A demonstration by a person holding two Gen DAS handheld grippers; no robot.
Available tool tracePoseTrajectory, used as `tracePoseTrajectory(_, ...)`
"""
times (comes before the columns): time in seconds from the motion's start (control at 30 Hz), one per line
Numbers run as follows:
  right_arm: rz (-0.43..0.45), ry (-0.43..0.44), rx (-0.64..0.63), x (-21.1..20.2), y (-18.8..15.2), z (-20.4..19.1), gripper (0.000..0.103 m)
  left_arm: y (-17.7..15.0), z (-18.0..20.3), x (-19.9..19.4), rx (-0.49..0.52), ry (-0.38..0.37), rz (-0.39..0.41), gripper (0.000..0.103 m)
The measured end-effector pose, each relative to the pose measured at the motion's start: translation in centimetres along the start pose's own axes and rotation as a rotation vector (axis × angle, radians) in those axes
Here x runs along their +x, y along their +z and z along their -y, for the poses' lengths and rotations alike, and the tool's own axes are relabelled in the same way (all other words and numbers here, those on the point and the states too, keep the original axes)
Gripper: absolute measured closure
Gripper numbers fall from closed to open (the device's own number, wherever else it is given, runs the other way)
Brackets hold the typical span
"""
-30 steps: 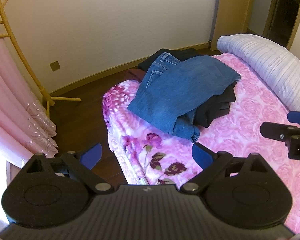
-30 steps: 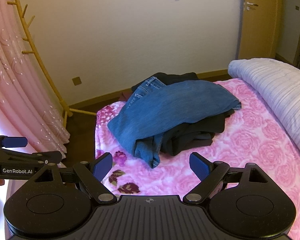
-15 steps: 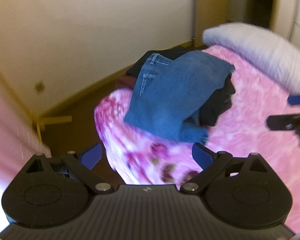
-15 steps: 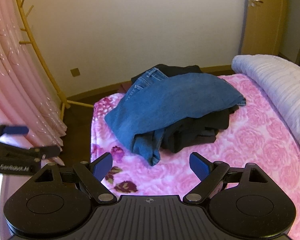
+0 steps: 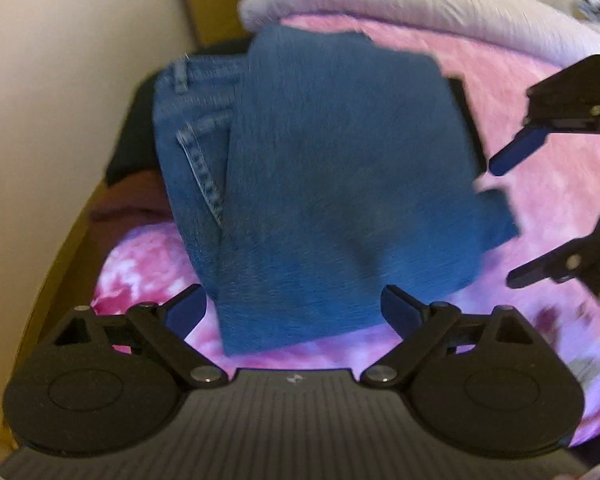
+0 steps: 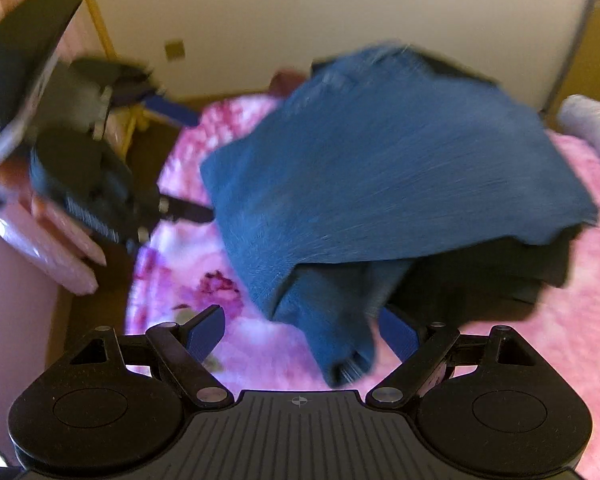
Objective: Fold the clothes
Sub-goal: 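Grasp the blue jeans with the left tool while the right tool grasps them too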
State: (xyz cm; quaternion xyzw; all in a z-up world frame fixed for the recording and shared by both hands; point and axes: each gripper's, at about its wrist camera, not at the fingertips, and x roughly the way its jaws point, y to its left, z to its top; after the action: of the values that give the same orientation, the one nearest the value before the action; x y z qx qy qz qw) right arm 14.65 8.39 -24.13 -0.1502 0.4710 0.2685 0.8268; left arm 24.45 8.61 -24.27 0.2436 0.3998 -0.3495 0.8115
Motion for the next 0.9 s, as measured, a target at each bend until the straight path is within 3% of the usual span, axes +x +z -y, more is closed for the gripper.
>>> tracePoseTrajectory(0.1,-0.028,-0.017,-0.022,4.8,0.3,-0.4,0.016,-0.8,-1.6,2.2,0.032,-0.074,-0.027,0.011)
tracePoseTrajectory(0.17,-0.040,-0.006,-0.010,6.7,0.8,-0.2,0.018,-1.1,-2.0,2.8,0.040,-0.135,-0.037,0.027)
tracePoseTrajectory(0.2,-0.044,0.005,0.001,7.2,1.1,0.0,0.027,-1.0,-1.9,3.0,0.048,-0.153,-0.050,0.029)
tracePoseTrajectory(0.23,-0.049,0.010,0.005,7.1,1.4,0.2,0.054,-0.8,-1.7,2.9,0.057,-0.153,-0.058,0.042)
tracePoseTrajectory(0.27,-0.050,0.016,0.008,6.6,1.8,0.4,0.063,-0.4,-1.7,2.4,0.065,-0.152,-0.059,0.069)
tracePoseTrajectory(0.3,-0.048,0.032,0.016,5.9,2.1,0.6,0.070,0.1,-1.6,1.8,0.072,-0.151,-0.059,0.082)
tracePoseTrajectory(0.33,-0.043,0.051,0.026,5.1,2.5,0.9,0.074,0.7,-1.4,0.7,0.081,-0.159,-0.047,0.088)
tracePoseTrajectory(0.5,0.102,0.146,0.151,-4.5,2.8,3.9,0.079,5.0,0.2,-8.8,0.149,-0.207,0.097,0.092)
tracePoseTrajectory(0.63,0.271,0.231,0.333,-14.5,-0.4,7.9,0.080,9.2,3.7,-17.8,0.185,-0.273,0.219,0.093)
tracePoseTrajectory(0.77,0.450,0.298,0.513,-24.6,-7.7,10.3,0.080,13.2,10.6,-25.5,0.233,-0.377,0.311,0.093)
tracePoseTrajectory(0.9,0.566,0.309,0.701,-34.2,-18.3,11.7,0.080,16.3,19.2,-30.8,0.224,-0.545,0.388,0.093)
